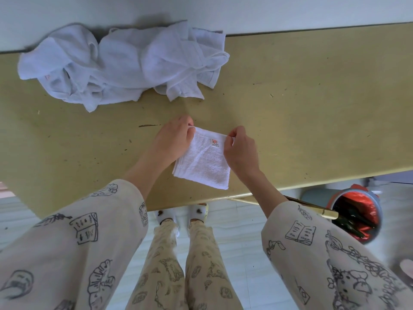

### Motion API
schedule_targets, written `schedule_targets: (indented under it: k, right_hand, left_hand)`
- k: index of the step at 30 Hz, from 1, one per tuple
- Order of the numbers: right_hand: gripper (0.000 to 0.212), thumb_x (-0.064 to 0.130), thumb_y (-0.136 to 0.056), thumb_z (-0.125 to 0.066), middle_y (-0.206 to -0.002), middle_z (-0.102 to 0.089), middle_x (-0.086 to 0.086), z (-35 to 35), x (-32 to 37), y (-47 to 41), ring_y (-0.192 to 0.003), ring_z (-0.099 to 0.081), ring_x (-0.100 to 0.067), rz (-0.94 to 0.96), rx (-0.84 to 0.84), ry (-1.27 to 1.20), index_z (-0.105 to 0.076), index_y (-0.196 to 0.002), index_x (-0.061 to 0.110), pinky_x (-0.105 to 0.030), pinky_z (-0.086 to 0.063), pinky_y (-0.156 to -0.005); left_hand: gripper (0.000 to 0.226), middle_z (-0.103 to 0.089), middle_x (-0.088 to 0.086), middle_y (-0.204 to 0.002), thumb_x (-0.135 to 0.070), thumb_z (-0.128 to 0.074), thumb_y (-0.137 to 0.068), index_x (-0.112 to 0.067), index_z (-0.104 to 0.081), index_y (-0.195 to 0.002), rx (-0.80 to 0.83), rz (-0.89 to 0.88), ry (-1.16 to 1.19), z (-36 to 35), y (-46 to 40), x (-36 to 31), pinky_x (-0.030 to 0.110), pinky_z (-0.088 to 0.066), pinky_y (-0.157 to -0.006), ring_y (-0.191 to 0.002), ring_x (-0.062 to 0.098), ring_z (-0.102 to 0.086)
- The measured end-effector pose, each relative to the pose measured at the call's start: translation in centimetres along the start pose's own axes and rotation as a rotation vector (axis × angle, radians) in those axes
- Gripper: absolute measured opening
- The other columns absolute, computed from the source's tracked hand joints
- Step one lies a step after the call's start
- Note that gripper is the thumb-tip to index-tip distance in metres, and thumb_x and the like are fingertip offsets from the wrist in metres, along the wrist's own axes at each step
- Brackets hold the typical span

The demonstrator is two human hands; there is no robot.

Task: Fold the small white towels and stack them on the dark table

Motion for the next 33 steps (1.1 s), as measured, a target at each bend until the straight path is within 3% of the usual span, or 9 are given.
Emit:
schedule_targets:
  k: [5,9,12,14,18,23,27,30,33]
  right_hand:
    - [0.016,0.011,-0.094,-0.035,-0.083,-0.062,-0.014,0.0,0.1,0.0,-0.072,-0.053,-0.033,0.029,-0.009,0.044,-0.049,-0.098,0.005,-0.034,-0.036,-0.060]
    - [0.015,0.009,-0.093,-0.036,-0.081,-0.062,-0.015,0.0,0.0,-0.1,-0.071,-0.052,-0.034,0.040,-0.037,0.057,-0.050,-0.096,0.005,-0.034,-0.033,-0.059]
    - [0.013,0.009,-0.091,-0.039,-0.081,-0.062,-0.015,-0.1,-0.2,-0.2,-0.072,-0.052,-0.033,0.021,-0.024,0.020,-0.051,-0.095,0.005,-0.033,-0.035,-0.060]
    - [0.013,0.010,-0.092,-0.039,-0.080,-0.060,-0.011,0.0,-0.3,-0.3,-0.072,-0.050,-0.029,-0.002,0.000,-0.004,-0.051,-0.097,0.007,-0.032,-0.035,-0.061]
    - [0.014,0.011,-0.093,-0.040,-0.079,-0.057,-0.007,0.2,-0.3,-0.3,-0.074,-0.051,-0.028,0.005,0.007,-0.024,-0.052,-0.098,0.007,-0.032,-0.038,-0.063]
    - [0.015,0.013,-0.092,-0.045,-0.087,-0.062,-0.010,0.4,-0.7,0.1,-0.084,-0.057,-0.030,-0.032,-0.071,-0.092,-0.054,-0.102,0.006,-0.036,-0.045,-0.073]
    - [0.025,0.014,-0.092,-0.045,-0.107,-0.061,-0.014,0.4,0.9,3.7,-0.097,-0.058,-0.030,0.288,-0.442,0.113,-0.058,-0.109,0.002,-0.036,-0.044,-0.080]
    - [0.035,0.017,-0.094,-0.039,-0.127,-0.057,-0.016,-2.6,0.6,5.8,-0.122,-0.051,-0.029,0.439,-0.443,0.243,-0.050,-0.124,0.002,-0.038,-0.038,-0.100]
    - [0.041,0.015,-0.096,-0.037,-0.141,-0.044,-0.020,-4.1,-1.5,5.9,-0.134,-0.037,-0.030,0.427,-0.379,0.241,-0.041,-0.133,-0.002,-0.044,-0.028,-0.110]
  left_hand:
    - [0.023,-0.056,0.009,-0.084,-0.030,-0.050,-0.090,-0.007,-0.052,-0.094,-0.195,0.062,-0.264,1.0,1.4,0.5,0.036,-0.038,-0.071,-0.080,0.028,-0.053]
    - [0.014,-0.058,0.009,-0.092,-0.014,-0.053,-0.084,-0.012,-0.054,-0.098,-0.464,-0.138,-0.240,1.1,4.2,-4.2,0.037,-0.039,-0.075,-0.084,0.030,-0.055]
    - [0.036,-0.063,0.007,-0.100,0.005,-0.054,-0.072,-0.013,-0.055,-0.103,-0.356,-0.289,-0.154,-2.1,5.4,-6.9,0.037,-0.040,-0.090,-0.099,0.028,-0.059]
    - [0.038,-0.063,0.009,-0.112,0.005,-0.063,-0.072,-0.008,-0.060,-0.108,-0.276,-0.272,-0.220,-4.4,5.5,-6.0,0.044,-0.043,-0.099,-0.114,0.028,-0.056]
    - [0.036,-0.049,0.004,-0.138,-0.024,-0.042,-0.095,-0.013,-0.052,-0.128,-0.201,-0.331,-0.378,-5.7,5.5,-3.6,0.051,-0.033,-0.106,-0.129,0.028,-0.044]
    - [0.050,-0.027,0.009,-0.151,-0.045,-0.032,-0.095,-0.026,-0.033,-0.141,-0.108,-0.346,-0.457,-5.9,5.5,-2.6,0.047,-0.017,-0.114,-0.141,0.029,-0.021]
    - [0.060,-0.023,0.010,-0.153,-0.055,-0.029,-0.091,-0.028,-0.026,-0.144,-0.114,-0.324,-0.424,-6.2,5.5,-2.6,0.048,-0.015,-0.114,-0.142,0.030,-0.016]
    - [0.062,-0.023,0.011,-0.152,-0.053,-0.034,-0.090,-0.027,-0.020,-0.145,-0.109,-0.323,-0.427,-6.3,5.4,-2.6,0.047,-0.013,-0.115,-0.141,0.031,-0.017]
    - [0.059,-0.021,0.012,-0.153,-0.051,-0.027,-0.094,-0.023,-0.020,-0.146,-0.095,-0.316,-0.420,-6.3,5.4,-2.6,0.046,-0.011,-0.115,-0.142,0.032,-0.016]
Point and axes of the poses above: each hand's wrist, its own y-axis away from the middle knuckle, its own z-axis out of the back of the hand, x = y × z, the point moved 6 cm from there along -y, towards the middle knuckle
